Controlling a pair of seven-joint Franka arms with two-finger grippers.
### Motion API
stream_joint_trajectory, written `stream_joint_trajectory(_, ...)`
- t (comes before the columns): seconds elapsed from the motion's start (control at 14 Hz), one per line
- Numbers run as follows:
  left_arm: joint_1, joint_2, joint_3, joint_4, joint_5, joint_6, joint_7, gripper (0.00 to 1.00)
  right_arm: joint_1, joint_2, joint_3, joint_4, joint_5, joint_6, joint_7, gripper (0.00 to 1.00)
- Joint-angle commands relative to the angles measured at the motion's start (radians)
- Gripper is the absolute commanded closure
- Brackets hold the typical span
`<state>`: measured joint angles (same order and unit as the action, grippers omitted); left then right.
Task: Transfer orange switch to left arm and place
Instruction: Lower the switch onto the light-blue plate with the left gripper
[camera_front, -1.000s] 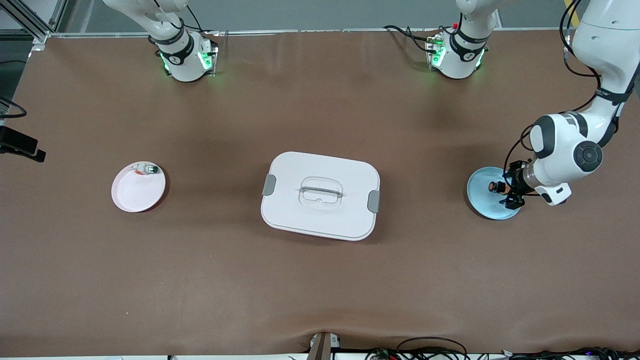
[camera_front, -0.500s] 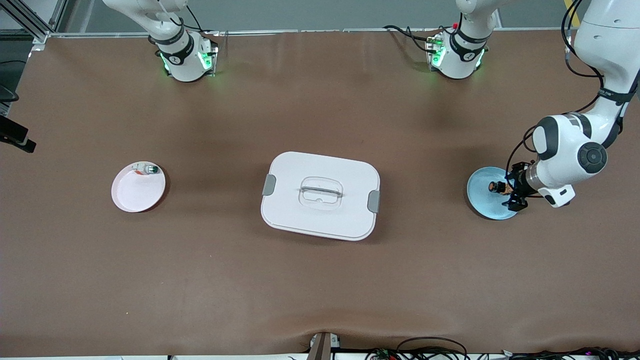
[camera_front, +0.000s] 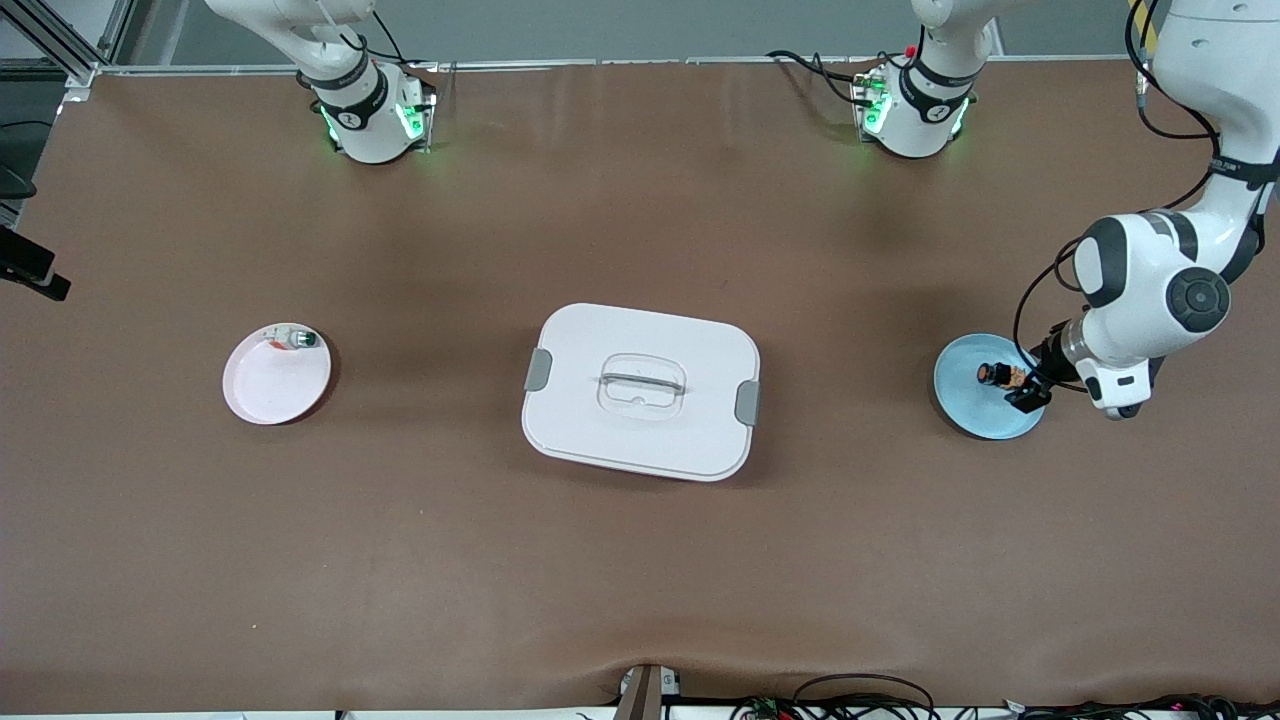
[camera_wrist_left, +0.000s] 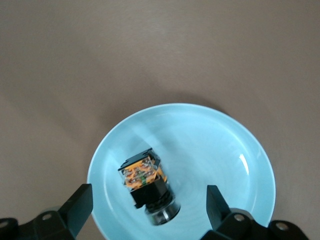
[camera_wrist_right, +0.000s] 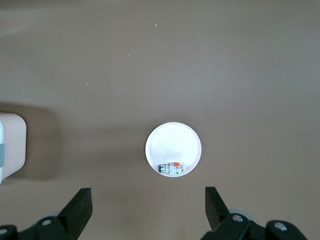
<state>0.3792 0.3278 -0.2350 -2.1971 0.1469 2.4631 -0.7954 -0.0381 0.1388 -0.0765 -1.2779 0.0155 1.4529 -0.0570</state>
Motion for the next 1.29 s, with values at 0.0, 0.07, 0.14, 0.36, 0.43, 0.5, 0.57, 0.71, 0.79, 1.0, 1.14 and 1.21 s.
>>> stream_joint_trajectory(0.0, -0.016, -0.081, -0.006, -0.059, -0.018, -0.007, 0.280, 0.00, 0.017, -0.039, -0.014, -0.038, 0.003, 0.012, 0.009, 0.00)
stream_joint_trajectory(0.07, -0.020, -0.093, -0.007, -0.064, -0.055, -0.004, 0.403, 0.00, 0.015, -0.042, -0.014, -0.040, 0.009, 0.009, 0.026, 0.00)
stream_joint_trajectory(0.14, -0.029, -0.102, -0.007, -0.073, -0.082, -0.004, 0.504, 0.00, 0.017, -0.045, -0.014, -0.041, 0.026, 0.007, 0.043, 0.00)
stream_joint_trajectory(0.36, -0.068, -0.128, -0.009, -0.082, -0.104, 0.002, 0.651, 0.00, 0.015, -0.045, -0.014, -0.043, 0.057, 0.001, 0.046, 0.00)
stream_joint_trajectory(0.43, -0.086, -0.142, -0.009, -0.082, -0.133, 0.004, 0.703, 0.00, 0.015, -0.047, -0.014, -0.043, 0.057, 0.000, 0.046, 0.00)
stream_joint_trajectory(0.5, -0.104, -0.147, -0.009, -0.081, -0.159, 0.005, 0.761, 0.00, 0.015, -0.048, -0.013, -0.052, 0.057, 0.000, 0.045, 0.00)
stream_joint_trajectory(0.57, -0.111, -0.150, -0.009, -0.078, -0.162, 0.005, 0.790, 0.00, 0.015, -0.053, -0.013, -0.055, 0.057, 0.001, 0.045, 0.00)
stream_joint_trajectory(0.71, -0.126, -0.167, -0.013, -0.073, -0.164, 0.004, 0.795, 0.00, 0.015, -0.054, -0.011, -0.058, 0.050, 0.001, 0.042, 0.00)
stream_joint_trajectory(0.79, -0.129, -0.183, -0.017, -0.069, -0.162, 0.004, 0.792, 0.00, 0.017, -0.054, -0.011, -0.061, 0.044, 0.001, 0.039, 0.00)
stream_joint_trajectory(1.0, -0.122, -0.213, -0.041, 0.012, -0.161, -0.070, 0.775, 0.00, 0.018, -0.056, -0.008, -0.060, 0.018, 0.009, 0.031, 0.00)
stream_joint_trajectory(1.14, -0.117, -0.256, -0.041, 0.042, -0.159, -0.154, 0.777, 0.00, 0.020, -0.058, -0.006, -0.060, 0.009, 0.011, 0.029, 0.00)
stream_joint_trajectory(1.21, -0.117, -0.282, -0.041, 0.043, -0.159, -0.167, 0.775, 0.00, 0.020, -0.058, -0.006, -0.060, 0.007, 0.012, 0.028, 0.00)
